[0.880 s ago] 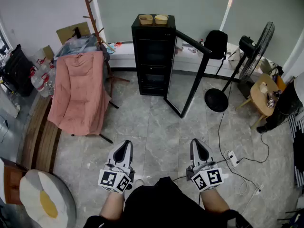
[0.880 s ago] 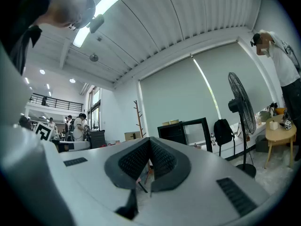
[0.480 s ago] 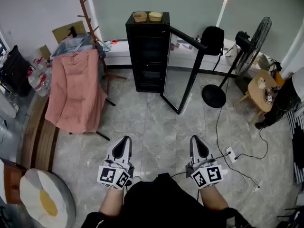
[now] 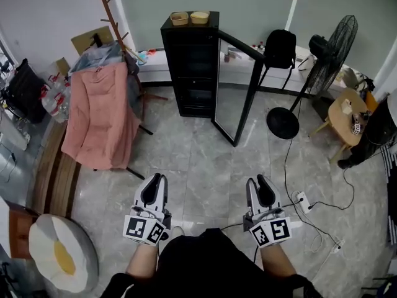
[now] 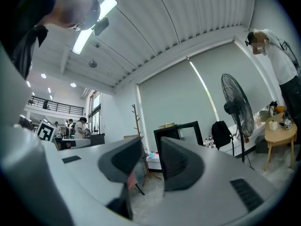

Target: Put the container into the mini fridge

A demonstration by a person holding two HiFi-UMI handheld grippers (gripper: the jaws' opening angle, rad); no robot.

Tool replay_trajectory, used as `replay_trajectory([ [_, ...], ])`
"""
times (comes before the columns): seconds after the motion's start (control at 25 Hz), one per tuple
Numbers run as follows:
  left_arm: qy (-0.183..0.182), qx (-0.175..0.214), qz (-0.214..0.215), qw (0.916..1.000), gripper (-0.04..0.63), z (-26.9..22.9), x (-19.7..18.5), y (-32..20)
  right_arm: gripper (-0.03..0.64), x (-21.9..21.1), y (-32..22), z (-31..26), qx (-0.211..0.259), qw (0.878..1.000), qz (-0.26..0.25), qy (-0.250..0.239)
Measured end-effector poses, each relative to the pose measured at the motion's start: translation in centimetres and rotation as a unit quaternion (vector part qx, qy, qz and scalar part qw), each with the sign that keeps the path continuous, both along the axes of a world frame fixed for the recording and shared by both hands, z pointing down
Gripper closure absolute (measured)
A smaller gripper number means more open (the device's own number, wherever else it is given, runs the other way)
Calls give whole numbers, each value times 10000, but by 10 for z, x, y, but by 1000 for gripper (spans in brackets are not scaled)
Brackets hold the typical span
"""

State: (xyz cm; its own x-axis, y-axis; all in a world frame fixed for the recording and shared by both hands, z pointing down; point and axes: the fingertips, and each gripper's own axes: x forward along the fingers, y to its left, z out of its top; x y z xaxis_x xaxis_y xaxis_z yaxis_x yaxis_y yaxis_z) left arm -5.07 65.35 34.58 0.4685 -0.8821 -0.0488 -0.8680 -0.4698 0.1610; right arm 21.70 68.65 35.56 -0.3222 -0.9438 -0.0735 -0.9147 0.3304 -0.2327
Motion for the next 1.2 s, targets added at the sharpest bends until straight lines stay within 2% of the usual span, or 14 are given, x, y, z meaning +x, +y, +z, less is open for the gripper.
replay_trajectory([
  [0.04,38,15,-61,10000,496,-3,5,0,420,5,1,-4,60,10000,-9,48],
  [0.08,67,3,-136,9999,365,-5,10,1,358,10,1,-8,123,9999,2,84],
  [0.12,76,-15,-229,9997,311,-6,15,1,344,16,3,-11,182,9998,24,112],
  [0.2,54,-18,-413,9991,284,-5,21,6,330,25,6,-12,244,9996,35,163],
  [0.44,104,-219,-558,9981,281,11,25,17,330,33,6,-1,146,9997,-57,211],
  [0.6,102,-361,-352,9987,275,18,25,-2,330,25,-15,1,106,9998,-56,153],
  [0.8,108,-275,-144,9995,261,19,12,-51,330,4,-55,1,110,9996,-7,247],
  [0.96,136,-220,55,9997,233,17,-1,-109,330,-10,-108,-7,197,9992,107,334],
  [1.2,159,-115,237,9995,230,3,-32,-184,330,-46,-179,-19,229,9990,178,343],
])
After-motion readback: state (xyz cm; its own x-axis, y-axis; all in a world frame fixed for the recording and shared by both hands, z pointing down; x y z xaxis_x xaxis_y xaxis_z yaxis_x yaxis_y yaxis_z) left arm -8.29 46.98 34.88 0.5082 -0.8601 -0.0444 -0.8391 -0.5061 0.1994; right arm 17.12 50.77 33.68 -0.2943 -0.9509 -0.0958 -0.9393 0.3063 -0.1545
